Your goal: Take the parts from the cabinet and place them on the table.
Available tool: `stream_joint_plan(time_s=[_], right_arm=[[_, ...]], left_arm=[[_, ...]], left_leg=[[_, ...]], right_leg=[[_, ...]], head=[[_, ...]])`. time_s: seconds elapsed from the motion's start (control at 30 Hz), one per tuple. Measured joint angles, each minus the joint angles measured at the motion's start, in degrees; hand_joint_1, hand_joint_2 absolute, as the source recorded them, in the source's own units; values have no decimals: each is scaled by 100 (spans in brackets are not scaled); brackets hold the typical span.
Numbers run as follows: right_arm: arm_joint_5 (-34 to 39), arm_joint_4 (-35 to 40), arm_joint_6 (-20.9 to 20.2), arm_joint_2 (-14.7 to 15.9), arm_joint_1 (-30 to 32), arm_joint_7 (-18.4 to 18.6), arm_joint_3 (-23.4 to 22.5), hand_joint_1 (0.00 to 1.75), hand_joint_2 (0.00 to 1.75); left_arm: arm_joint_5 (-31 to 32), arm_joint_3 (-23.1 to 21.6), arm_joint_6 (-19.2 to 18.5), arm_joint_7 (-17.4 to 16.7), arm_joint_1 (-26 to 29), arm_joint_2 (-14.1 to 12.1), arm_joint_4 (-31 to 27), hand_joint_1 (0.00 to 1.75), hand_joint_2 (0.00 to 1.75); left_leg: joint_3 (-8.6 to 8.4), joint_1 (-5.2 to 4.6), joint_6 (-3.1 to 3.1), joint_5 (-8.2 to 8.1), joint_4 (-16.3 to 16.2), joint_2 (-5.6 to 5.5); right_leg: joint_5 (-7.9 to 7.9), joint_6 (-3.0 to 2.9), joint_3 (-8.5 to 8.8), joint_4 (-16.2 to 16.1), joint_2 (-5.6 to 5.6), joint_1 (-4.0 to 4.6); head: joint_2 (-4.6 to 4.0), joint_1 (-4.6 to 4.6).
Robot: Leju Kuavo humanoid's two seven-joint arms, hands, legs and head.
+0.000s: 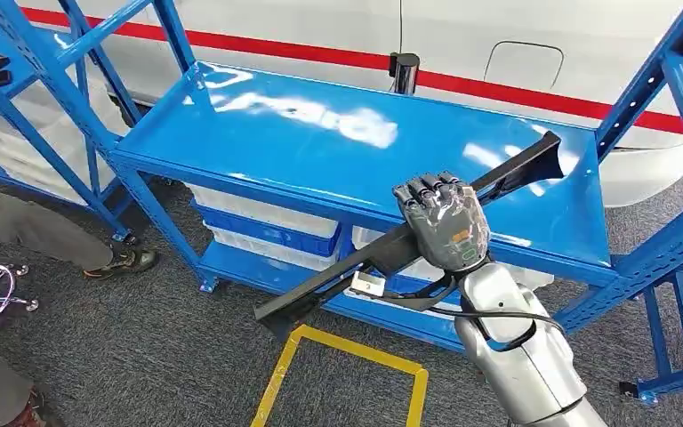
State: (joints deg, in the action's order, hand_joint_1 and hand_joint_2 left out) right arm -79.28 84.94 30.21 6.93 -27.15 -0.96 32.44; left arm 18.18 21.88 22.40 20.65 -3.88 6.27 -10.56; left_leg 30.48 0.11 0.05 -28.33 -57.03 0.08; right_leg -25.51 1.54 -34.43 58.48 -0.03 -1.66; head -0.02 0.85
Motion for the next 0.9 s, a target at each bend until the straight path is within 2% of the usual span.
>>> stream_joint_plan(time_s=[0.53,0.9], right_arm=[[-234,26,24,-37,122,39,-140,162,175],[-505,114,149,-85,270,201,-258,162,175]], left_arm=[[44,61,-74,116,0,0,0,0,175],[50,83,-72,142,2,0,0,0,175]], left_leg=[[1,0,0,0,0,0],[2,0,0,0,0,-1]], right_leg=[[0,0,0,0,0,0],[0,0,0,0,-1,0]], head=[[0,0],[0,0]])
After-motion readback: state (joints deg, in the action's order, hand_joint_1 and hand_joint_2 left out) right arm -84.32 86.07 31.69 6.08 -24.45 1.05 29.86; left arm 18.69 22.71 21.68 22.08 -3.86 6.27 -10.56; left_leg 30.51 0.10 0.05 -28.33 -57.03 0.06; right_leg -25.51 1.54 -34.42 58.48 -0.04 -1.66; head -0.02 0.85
